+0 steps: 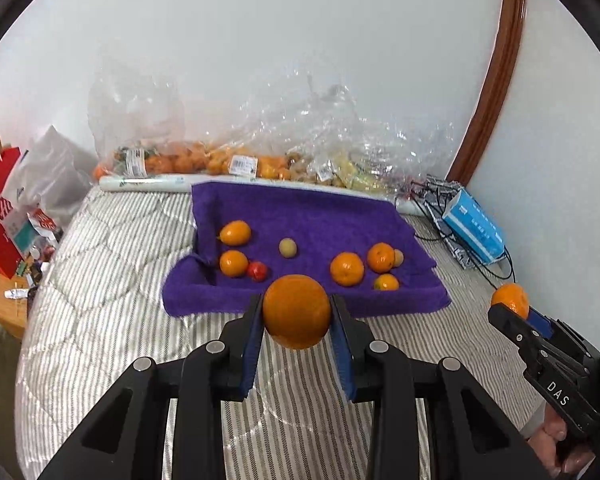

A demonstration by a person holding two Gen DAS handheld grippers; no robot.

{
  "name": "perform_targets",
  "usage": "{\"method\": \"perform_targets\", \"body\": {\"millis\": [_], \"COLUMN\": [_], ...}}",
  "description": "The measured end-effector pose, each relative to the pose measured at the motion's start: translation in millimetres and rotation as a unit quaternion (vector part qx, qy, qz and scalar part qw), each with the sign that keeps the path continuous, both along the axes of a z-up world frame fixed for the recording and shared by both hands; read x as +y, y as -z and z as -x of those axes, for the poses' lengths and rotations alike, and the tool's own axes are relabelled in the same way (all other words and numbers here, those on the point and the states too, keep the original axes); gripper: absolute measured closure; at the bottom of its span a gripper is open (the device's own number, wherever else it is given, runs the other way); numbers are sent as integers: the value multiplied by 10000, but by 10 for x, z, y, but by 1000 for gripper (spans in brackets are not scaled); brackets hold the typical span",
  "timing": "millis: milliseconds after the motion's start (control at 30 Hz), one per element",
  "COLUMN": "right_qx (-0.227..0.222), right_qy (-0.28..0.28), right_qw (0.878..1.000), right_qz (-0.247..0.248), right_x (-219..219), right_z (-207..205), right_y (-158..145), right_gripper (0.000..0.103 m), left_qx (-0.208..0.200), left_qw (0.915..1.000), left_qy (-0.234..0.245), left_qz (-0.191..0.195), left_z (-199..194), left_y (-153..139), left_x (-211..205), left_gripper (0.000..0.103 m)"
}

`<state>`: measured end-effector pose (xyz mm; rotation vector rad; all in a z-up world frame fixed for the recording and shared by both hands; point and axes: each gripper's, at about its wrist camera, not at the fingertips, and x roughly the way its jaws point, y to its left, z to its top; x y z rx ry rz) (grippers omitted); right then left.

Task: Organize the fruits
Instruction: 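Carry both oranges over the purple towel and lower them toward it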

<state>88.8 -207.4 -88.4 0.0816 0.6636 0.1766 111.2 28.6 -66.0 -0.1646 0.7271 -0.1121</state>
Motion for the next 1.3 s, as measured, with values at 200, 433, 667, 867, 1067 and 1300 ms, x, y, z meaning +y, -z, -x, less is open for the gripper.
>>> {"method": "perform_targets", "body": {"millis": [200,433,667,867,1067,1300], "right_qx": [-62,-99,-245,-297,-376,-360], "right_qy": [39,-1,19,88,175,262], "right_qw": [10000,9999,9996,9995,9991,9990], "right_qz": [-12,69,127,109,99,76], "right_x": [2,34,21,-35,-96,-128], "right_z": [-35,-94,-147,-256,-411,-661], "right_y": [-196,-348,-537,-633,-720,-690], "right_gripper": [63,63,63,63,63,63], "left_qx": [-70,-113,-230,-319,-432,-382], "left_qw": [9999,9999,9997,9995,9990,9991], "left_qy": [-96,-120,-91,-74,-121,-166], "left_qz": [-2,22,3,-32,-15,22], "left_z": [-10,-60,-161,-295,-458,-724], "left_y": [-157,-287,-441,-566,-674,-646], "left_x": [64,47,-4,-40,-27,-5], "left_gripper": [73,73,73,73,73,73]}}
